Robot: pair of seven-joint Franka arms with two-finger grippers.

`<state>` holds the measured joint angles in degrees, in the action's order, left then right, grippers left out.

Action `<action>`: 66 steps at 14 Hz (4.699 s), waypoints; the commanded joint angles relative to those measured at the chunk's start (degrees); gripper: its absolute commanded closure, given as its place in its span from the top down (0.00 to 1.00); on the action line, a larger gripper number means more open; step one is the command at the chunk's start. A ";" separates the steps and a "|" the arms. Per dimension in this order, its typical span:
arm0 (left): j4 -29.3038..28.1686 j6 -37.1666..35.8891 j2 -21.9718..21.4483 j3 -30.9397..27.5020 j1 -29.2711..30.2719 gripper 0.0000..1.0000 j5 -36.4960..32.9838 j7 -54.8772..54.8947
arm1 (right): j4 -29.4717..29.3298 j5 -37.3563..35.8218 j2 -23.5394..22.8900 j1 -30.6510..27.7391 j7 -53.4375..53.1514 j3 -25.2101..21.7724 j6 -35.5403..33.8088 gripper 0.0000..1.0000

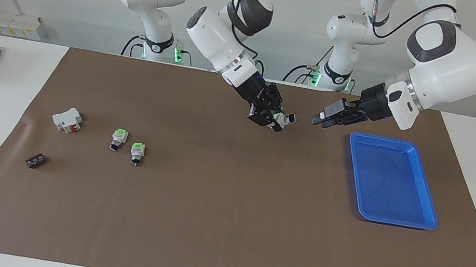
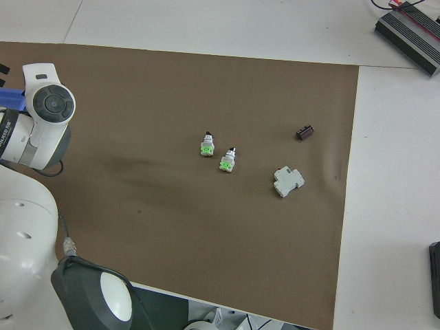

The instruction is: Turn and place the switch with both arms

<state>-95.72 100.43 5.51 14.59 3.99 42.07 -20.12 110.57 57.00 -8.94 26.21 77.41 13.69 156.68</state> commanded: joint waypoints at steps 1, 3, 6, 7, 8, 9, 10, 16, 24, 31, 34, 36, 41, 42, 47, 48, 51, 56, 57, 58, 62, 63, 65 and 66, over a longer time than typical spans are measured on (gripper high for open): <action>-3.93 2.31 -1.64 -0.44 -2.13 0.46 1.26 -0.62 | 0.52 -0.13 0.06 0.42 -1.39 0.11 1.61 0.00; -4.65 3.54 -1.82 -0.44 -3.27 0.46 1.35 -0.80 | 0.52 -0.13 -0.03 0.42 -1.47 0.11 1.61 0.00; -4.65 3.63 -1.82 -0.44 -4.24 0.44 1.53 -2.46 | 0.52 -0.13 -0.03 0.42 -1.47 0.11 1.61 0.00; -4.65 3.72 -1.82 -0.44 -4.42 0.43 1.53 -2.90 | 0.52 -0.13 -0.03 0.42 -1.47 0.11 1.61 0.00; -4.65 3.81 -1.82 -0.44 -4.42 0.42 1.53 -3.00 | 0.52 -0.13 -0.03 0.42 -1.47 0.11 1.61 0.00; -4.65 3.81 -1.82 -0.44 -4.42 0.40 1.53 -3.00 | 0.52 -0.13 -0.03 0.42 -1.56 0.11 1.70 0.00; -4.65 3.89 -1.82 -0.44 -4.69 0.39 1.53 -3.00 | 0.52 -0.13 -0.03 0.51 -1.56 0.11 1.70 0.00; -6.32 4.95 -2.35 -0.44 -5.56 0.28 1.53 -2.82 | 0.52 -0.13 -0.03 0.51 -1.56 0.11 2.83 0.00; -6.41 4.95 -2.52 -0.44 -6.18 0.05 1.44 -2.82 | 0.52 -0.13 -0.12 0.51 -1.65 0.11 3.11 0.00; -7.55 4.68 -3.23 -0.62 -6.62 0.00 0.82 -3.17 | 0.52 -0.13 -0.12 0.51 -1.65 0.11 3.19 0.00; -7.73 4.51 -3.32 -0.71 -6.80 0.00 0.74 -6.84 | 0.79 -0.13 -0.12 0.51 -1.65 0.11 3.19 0.00; -7.64 4.77 -3.32 -0.71 -6.89 0.00 0.65 -12.73 | 0.79 -0.13 -0.12 0.51 -1.74 0.11 3.19 0.00; -7.46 4.42 -3.32 -0.62 -6.97 0.00 0.30 -27.48 | 0.79 -0.13 -0.12 0.51 -1.74 0.11 3.19 0.00; -7.38 4.42 -3.32 -0.62 -6.97 0.00 -0.31 -31.52 | 0.79 -0.13 -0.12 0.51 -1.91 0.11 3.19 0.00; -7.29 4.69 -3.32 -0.62 -6.97 0.00 -4.87 -49.71 | 0.79 -0.13 -0.12 0.59 -2.35 0.11 3.19 0.00; -7.29 4.69 -3.32 -0.44 -7.06 0.00 -6.63 -52.80 | 0.79 -0.13 -0.12 0.51 -2.44 0.11 3.19 0.00; -7.38 4.69 -3.40 -0.62 -7.32 0.00 -7.61 -61.15 | 0.79 -0.13 -0.12 0.59 -2.44 0.11 3.19 0.00; -7.29 4.60 -3.67 -0.71 -7.24 0.00 -9.01 -72.14 | 0.79 -0.13 -0.12 0.59 -2.79 0.19 3.19 0.00; -7.29 4.60 -3.75 -0.62 -7.32 0.00 -9.98 -75.39 | 0.79 -0.13 -0.12 0.60 -3.31 0.19 3.19 0.00; -7.29 4.60 -3.84 -0.62 -7.32 0.00 -11.38 -78.64 | 0.79 -0.13 -0.12 0.60 -3.49 0.19 3.19 0.00; -7.29 3.98 -3.84 -0.62 -8.03 0.00 -15.70 -88.05 | 0.79 -0.13 -0.12 0.60 -3.49 0.19 3.19 0.00; -7.37 4.07 -3.84 -0.62 -8.03 0.00 -16.57 -89.64 | 0.79 -0.13 -0.12 0.60 -3.49 0.19 3.19 0.00; -7.46 3.89 -3.93 -0.62 -8.03 0.00 -17.89 -93.07 | 0.79 -0.13 -0.03 0.60 -3.58 0.19 3.19 0.00; -7.64 3.89 -4.11 -0.62 -8.03 0.00 -17.90 -95.35 | 0.79 -0.13 -0.12 0.60 -3.58 0.19 3.11 0.00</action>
<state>-100.64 104.71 2.81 15.17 -4.22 28.58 -110.59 111.66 56.99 -10.27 27.85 76.40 14.34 158.56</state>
